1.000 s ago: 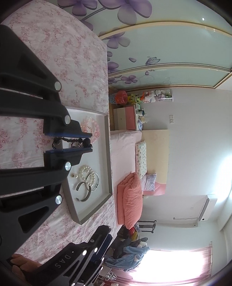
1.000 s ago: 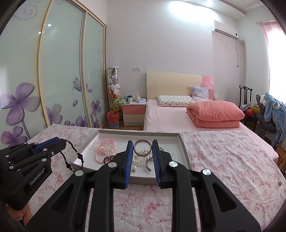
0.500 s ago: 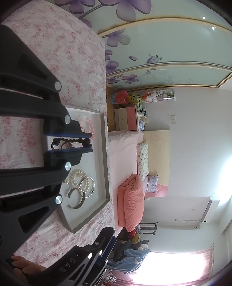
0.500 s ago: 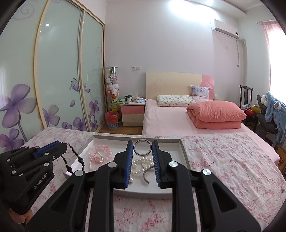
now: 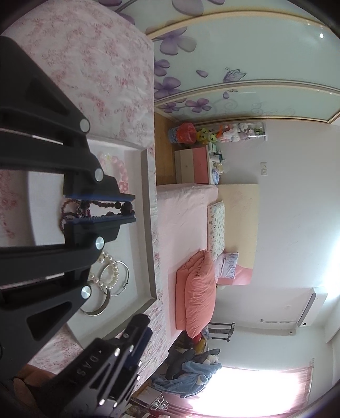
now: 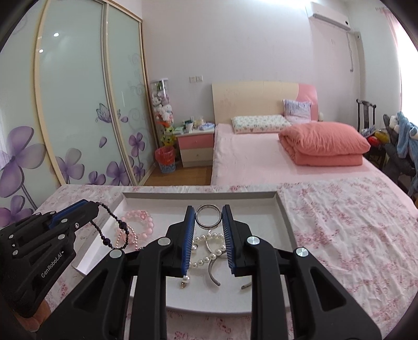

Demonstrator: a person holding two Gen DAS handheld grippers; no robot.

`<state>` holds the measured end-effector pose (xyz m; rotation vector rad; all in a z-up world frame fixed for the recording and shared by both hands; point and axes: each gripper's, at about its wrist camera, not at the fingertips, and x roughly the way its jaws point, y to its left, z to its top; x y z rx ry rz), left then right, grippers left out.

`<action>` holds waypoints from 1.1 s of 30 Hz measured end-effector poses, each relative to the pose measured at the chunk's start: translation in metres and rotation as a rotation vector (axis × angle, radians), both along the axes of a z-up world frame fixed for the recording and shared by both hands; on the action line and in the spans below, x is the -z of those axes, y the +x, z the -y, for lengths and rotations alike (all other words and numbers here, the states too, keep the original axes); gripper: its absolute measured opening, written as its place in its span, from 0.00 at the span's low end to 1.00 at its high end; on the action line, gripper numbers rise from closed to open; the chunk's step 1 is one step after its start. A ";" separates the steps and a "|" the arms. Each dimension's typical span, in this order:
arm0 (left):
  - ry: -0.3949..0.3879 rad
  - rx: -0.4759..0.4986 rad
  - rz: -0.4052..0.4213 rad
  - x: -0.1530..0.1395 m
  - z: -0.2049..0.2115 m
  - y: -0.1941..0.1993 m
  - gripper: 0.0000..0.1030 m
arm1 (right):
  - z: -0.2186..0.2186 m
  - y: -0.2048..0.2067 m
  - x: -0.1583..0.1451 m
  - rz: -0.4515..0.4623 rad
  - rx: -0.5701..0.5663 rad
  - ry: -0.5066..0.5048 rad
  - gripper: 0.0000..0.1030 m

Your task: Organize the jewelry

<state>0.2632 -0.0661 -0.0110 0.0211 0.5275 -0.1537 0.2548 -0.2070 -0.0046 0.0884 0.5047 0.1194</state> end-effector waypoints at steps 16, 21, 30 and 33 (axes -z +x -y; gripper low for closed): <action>-0.104 -0.076 -0.021 -0.009 -0.043 0.008 0.32 | 0.022 -0.004 -0.002 -0.024 0.030 0.065 0.37; -0.094 -0.118 0.018 -0.024 -0.058 -0.017 0.42 | 0.025 -0.029 -0.014 -0.003 0.039 0.068 0.38; -0.064 -0.165 0.080 -0.039 -0.078 -0.092 0.69 | 0.020 -0.090 -0.029 0.037 0.038 0.055 0.58; -0.062 -0.180 0.082 -0.039 -0.086 -0.114 0.77 | 0.014 -0.111 -0.029 0.048 0.032 0.040 0.62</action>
